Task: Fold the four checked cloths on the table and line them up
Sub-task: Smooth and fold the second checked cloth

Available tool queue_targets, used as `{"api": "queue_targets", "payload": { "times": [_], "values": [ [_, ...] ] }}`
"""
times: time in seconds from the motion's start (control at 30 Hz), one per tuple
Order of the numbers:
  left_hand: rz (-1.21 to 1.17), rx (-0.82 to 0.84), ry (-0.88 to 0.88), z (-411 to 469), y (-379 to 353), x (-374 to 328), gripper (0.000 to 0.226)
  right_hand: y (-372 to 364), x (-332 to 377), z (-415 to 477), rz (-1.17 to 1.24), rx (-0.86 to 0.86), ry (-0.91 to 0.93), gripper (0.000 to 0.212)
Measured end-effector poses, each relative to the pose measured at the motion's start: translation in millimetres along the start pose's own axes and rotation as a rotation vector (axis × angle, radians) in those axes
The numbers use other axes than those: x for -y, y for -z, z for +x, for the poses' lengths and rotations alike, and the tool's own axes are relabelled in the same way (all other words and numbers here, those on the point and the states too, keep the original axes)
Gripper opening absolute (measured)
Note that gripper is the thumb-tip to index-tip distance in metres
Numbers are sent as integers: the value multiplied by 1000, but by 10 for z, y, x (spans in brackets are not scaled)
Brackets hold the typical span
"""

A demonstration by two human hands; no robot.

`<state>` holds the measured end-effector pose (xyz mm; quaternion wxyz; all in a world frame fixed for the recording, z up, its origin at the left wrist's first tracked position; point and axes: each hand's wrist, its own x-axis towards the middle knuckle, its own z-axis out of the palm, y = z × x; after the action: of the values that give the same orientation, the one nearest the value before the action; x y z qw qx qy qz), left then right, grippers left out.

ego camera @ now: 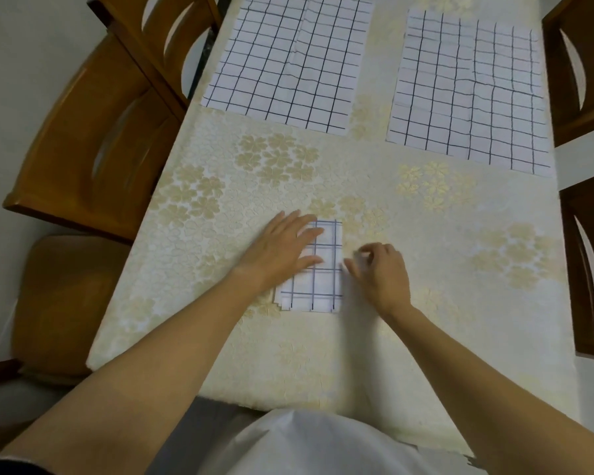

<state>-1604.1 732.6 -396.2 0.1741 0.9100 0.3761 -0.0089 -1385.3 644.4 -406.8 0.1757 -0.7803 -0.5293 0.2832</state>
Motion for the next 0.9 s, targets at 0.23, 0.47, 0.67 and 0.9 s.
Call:
{"api": "queue_targets", "payload": {
  "times": [0.23,0.47,0.67,0.9],
  "values": [
    [251,257,-329,776,219,-248,41,-125,214,-37,9,220,-231,22],
    [410,313,-318,911,278,-217,37,-130,302,-6,-27,208,-231,33],
    [436,392,-331,937,300,-157,33,-128,336,28,-5,283,-210,19],
    [-264,521,41,865,492,68,14,295,155,249,107,335,-192,17]
  ]
}}
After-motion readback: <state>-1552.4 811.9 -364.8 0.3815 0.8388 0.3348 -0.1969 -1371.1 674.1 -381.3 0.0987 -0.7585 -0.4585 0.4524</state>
